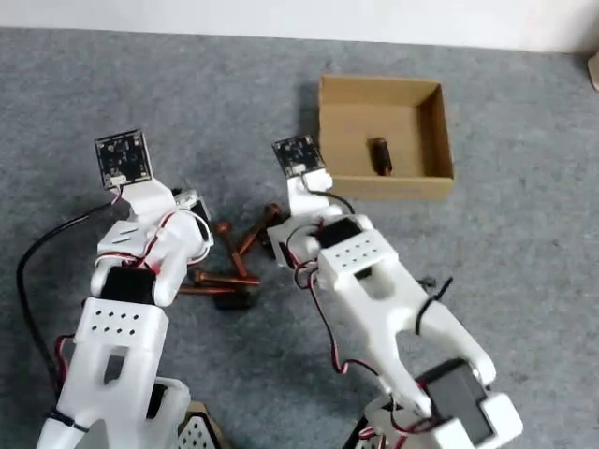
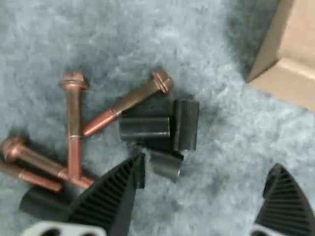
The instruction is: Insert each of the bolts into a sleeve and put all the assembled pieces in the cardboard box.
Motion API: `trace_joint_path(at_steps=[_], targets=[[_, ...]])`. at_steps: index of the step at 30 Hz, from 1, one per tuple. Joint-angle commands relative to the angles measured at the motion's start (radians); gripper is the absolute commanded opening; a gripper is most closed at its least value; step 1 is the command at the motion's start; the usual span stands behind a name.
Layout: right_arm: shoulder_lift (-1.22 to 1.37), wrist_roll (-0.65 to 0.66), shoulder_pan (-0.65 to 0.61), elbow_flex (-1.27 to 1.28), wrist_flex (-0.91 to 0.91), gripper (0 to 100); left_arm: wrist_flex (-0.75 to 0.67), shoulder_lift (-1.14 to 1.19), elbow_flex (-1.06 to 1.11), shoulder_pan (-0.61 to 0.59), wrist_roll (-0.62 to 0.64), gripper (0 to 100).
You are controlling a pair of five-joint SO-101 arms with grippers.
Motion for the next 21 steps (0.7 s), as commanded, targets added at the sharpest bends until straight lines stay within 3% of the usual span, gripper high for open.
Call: trace_joint_path(at_steps=[1,21], targets=[[0.058,-0.011,-0.005,-0.053,-0.054,35.3,-0.025,-0.021,-0.01,-0.008,0.003,1],[0.369,-0.014,0.027,-0.246,-0.068,35.3,-0.026,-0.021,-0.01,-0.008,0.003,1]])
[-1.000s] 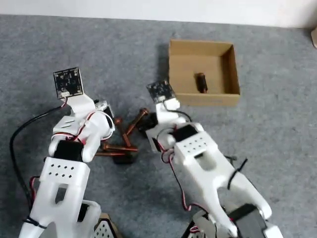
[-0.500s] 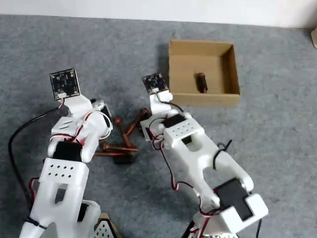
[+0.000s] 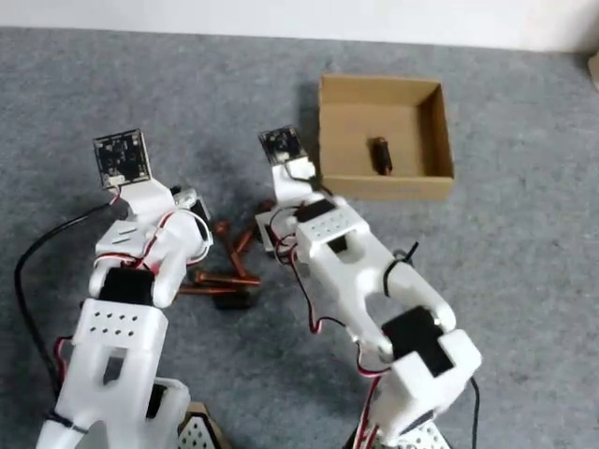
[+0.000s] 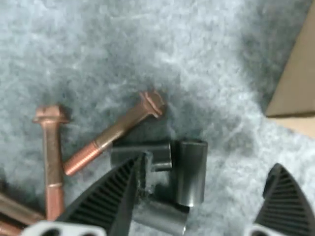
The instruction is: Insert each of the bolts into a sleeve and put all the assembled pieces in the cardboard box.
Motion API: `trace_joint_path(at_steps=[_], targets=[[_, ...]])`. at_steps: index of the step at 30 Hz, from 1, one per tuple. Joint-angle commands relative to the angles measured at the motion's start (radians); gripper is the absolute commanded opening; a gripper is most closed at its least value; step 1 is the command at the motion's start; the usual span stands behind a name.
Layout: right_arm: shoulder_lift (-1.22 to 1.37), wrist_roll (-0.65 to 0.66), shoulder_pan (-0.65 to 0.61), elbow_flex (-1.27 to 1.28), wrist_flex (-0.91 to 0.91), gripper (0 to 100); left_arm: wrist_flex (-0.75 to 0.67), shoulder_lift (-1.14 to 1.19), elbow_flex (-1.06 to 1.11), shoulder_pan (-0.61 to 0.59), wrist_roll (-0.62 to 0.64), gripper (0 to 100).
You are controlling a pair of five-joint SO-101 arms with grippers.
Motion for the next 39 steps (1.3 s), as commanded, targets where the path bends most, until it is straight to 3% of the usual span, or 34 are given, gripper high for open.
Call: trace_joint_path(at_steps=[1,11,39], targets=[[0.028,-0.011,0.021,-0.018,-0.008,35.3,-0.023,-0.021,-0.01,-0.004,0.003,1],[0.027,-0.092,0.022,-0.018,0.096,35.3,-0.025,-0.021,-0.01,-0.004,0.003,1],[0.025,-0.095,0.025,-0.019,0.173,35.3,-0.026,-0.021,-0.008,-0.001,0.003,1]])
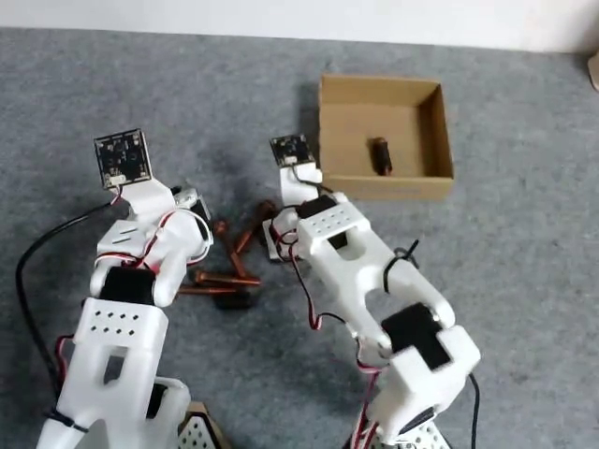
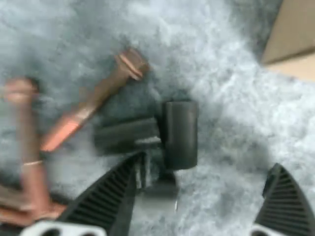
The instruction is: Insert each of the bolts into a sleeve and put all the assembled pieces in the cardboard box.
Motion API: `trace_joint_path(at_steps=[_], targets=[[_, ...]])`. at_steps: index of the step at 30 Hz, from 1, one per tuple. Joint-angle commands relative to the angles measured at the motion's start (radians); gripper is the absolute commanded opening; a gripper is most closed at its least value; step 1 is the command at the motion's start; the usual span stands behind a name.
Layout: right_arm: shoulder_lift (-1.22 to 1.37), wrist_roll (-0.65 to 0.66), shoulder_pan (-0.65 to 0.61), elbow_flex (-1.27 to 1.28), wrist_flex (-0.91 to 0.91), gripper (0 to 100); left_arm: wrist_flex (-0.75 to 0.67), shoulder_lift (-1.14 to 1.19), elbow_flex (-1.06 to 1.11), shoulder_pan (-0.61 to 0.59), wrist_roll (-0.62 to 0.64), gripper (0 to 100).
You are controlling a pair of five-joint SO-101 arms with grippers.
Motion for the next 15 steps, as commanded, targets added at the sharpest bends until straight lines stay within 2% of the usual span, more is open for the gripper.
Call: trace_joint_path(at_steps=[1,5,12,15], targets=[[-0.015,-0.011,0.016,-0.005,0.015,35.3,-0.026,-0.021,-0.008,-0.001,0.003,1],[-0.01,-0.006,0.015,-0.007,0.002,35.3,-0.026,-0.021,-0.008,-0.001,0.003,1],[-0.013,-0.003,0.015,-0.007,-0.127,35.3,-0.026,-0.021,-0.008,-0.001,0.003,1],[-0.015,0.049,0.002,-0.007,-0.15,35.3,-0.026,-0.021,-0.008,-0.001,0.003,1]])
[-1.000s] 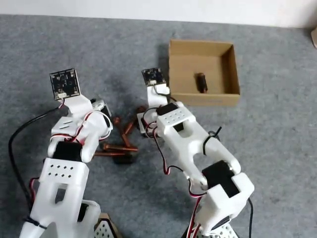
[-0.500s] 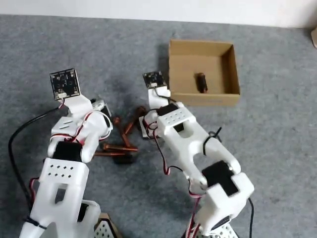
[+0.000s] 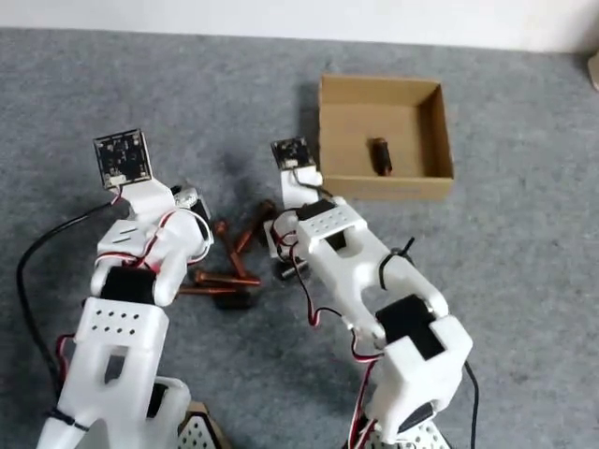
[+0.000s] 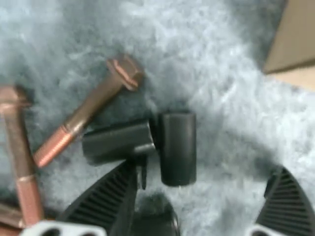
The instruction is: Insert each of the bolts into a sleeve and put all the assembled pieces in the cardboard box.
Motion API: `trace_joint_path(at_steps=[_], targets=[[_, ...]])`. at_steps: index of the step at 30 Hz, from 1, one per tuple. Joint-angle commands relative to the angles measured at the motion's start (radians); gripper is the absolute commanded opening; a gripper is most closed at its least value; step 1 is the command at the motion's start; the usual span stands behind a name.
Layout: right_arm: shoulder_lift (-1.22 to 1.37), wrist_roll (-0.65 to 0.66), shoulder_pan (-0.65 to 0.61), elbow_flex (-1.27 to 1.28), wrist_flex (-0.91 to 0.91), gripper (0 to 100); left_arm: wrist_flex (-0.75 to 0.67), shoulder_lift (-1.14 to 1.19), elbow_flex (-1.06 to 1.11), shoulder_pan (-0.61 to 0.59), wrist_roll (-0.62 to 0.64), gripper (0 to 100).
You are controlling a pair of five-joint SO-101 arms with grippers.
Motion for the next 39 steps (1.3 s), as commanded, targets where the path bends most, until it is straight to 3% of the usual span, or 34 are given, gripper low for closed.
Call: trace_joint_path(at_steps=[1,7,13,19,34,39], targets=[[-0.015,0.064,-0.007,-0.015,-0.047,35.3,-0.02,-0.021,-0.008,-0.001,0.003,1],[-0.008,0.072,-0.045,-0.015,-0.048,33.8,-0.021,-0.021,-0.008,-0.001,0.003,1],[-0.007,0.078,-0.094,-0.015,-0.048,10.3,-0.021,-0.021,-0.008,-0.001,0.003,1],[-0.005,0.078,-0.096,-0.013,-0.048,0.6,-0.021,-0.021,-0.008,-0.001,0.003,1],[-0.022,0.112,-0.094,-0.013,0.021,0.5,-0.021,-0.021,-0.008,-0.001,0.003,1],[-0.242,0.15,-0.082,-0.004,0.042,0.5,-0.021,-0.021,-0.008,-0.004,0.003,1]])
